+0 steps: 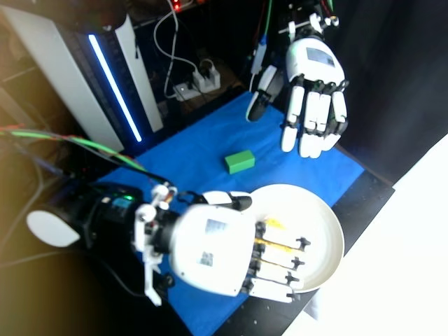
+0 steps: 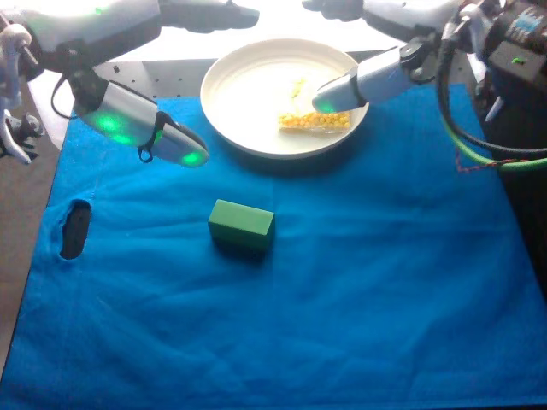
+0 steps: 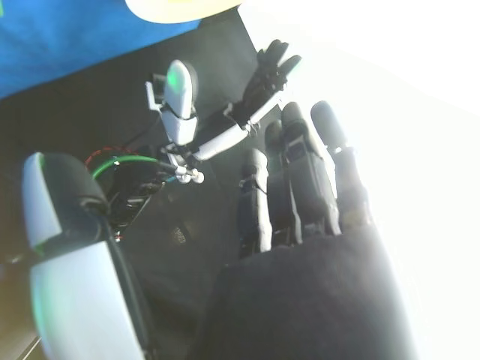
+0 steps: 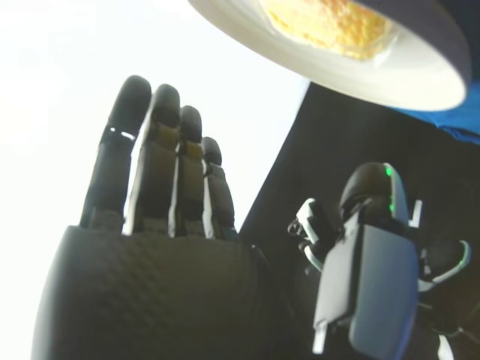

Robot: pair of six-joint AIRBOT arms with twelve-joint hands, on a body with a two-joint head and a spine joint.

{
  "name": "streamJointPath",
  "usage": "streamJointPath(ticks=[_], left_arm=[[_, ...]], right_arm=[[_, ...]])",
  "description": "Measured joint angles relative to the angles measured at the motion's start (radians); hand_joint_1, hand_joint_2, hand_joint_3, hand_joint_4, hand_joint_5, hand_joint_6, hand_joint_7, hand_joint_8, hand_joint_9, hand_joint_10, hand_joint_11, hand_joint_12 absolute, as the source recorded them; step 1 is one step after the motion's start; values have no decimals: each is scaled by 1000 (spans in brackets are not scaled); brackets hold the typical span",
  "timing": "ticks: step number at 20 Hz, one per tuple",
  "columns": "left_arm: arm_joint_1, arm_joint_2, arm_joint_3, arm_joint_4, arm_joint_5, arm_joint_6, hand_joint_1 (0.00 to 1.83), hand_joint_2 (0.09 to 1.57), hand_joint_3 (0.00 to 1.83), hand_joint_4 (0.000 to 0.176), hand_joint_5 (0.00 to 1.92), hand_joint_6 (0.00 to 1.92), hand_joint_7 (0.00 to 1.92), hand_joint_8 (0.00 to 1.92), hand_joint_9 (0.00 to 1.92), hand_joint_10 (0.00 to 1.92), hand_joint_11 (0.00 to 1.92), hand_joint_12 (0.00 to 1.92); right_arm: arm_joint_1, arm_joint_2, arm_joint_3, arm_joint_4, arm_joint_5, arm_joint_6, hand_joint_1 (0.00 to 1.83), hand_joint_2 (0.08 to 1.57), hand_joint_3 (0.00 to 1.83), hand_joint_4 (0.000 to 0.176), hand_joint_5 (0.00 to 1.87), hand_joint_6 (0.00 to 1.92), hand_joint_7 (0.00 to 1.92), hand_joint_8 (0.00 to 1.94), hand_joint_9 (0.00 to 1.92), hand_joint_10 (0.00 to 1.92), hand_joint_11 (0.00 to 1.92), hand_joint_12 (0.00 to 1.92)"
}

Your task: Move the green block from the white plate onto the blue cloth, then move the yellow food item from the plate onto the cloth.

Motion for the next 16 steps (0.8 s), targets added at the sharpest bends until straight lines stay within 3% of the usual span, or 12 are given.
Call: streamJointPath(ticks=[1, 2, 4, 6, 7, 8, 9, 10, 11, 12, 15, 16], left_arm=[[-14, 0, 1, -2, 4, 8, 886, 751, 1, 107, 284, 1, 346, 2, 417, 1, 6, 1124], [-37, 0, 4, -7, 3, 19, 892, 769, 3, 105, 283, 8, 324, 5, 411, 5, 0, 1119], [-55, 0, 4, -16, -6, 23, 910, 747, 0, 99, 310, 18, 358, 18, 439, 17, 7, 1126], [-57, -1, 4, -10, -3, 23, 883, 743, 0, 94, 302, 3, 350, 2, 442, 8, 0, 1170], [-57, -1, 4, -10, -1, 23, 883, 743, 0, 94, 302, 3, 350, 2, 442, 8, 0, 1170], [-57, -1, 4, -11, -1, 23, 886, 742, 0, 93, 306, 4, 356, 4, 441, 7, 0, 1161], [-60, -1, 4, -10, -3, 23, 896, 743, 0, 89, 312, 3, 365, 5, 451, 9, 0, 1182], [-64, -1, 4, -10, -5, 23, 897, 745, 1, 93, 316, 4, 370, 6, 461, 12, 17, 1189], [-67, -1, 4, -10, -7, 23, 863, 753, 4, 91, 310, 1, 359, 1, 464, 12, 24, 1189], [-70, -1, 4, -10, -7, 23, 843, 755, 4, 76, 301, 0, 358, 0, 468, 13, 36, 1194], [-77, -1, 4, -10, -13, 23, 856, 746, 0, 75, 305, 2, 365, 3, 483, 19, 43, 1195], [-77, -1, 4, -10, -13, 23, 877, 737, 0, 74, 307, 2, 400, 16, 504, 26, 51, 1197]], right_arm=[[0, -7, 3, -7, -12, 0, 525, 801, 0, 34, 162, 0, 416, 2, 509, 6, 162, 1121], [0, -20, 8, -12, -25, 0, 565, 788, 0, 46, 170, 0, 395, 0, 432, 0, 70, 1072], [0, -38, 19, -17, -25, 1, 598, 780, 0, 41, 168, 0, 367, 0, 417, 0, 67, 1085], [0, -53, 26, -31, -27, 2, 681, 766, 0, 12, 183, 1, 367, 3, 486, 21, 167, 1209], [0, -58, 26, -38, -29, 2, 681, 766, 0, 12, 183, 1, 367, 3, 486, 21, 167, 1209], [0, -63, 27, -42, -32, 2, 662, 747, 0, 29, 188, 4, 313, 2, 333, 3, 33, 1059], [0, -69, 32, -48, -33, 3, 660, 740, 0, 47, 198, 4, 280, 0, 275, 0, 6, 1050], [0, -74, 34, -50, -38, 3, 680, 728, 0, 54, 202, 5, 234, 4, 182, 10, 0, 786], [0, -80, 38, -55, -39, 3, 724, 734, 1, 53, 197, 1, 229, 3, 160, 7, 0, 643], [0, -87, 46, -56, -40, 3, 753, 737, 1, 41, 195, 0, 238, 5, 153, 3, 0, 626], [0, -97, 53, -60, -50, 3, 793, 753, 2, 22, 197, 2, 261, 4, 159, 3, 0, 589], [0, -98, 57, -61, -50, 3, 883, 776, 3, 1, 314, 1, 490, 3, 390, 26, 0, 1051]])
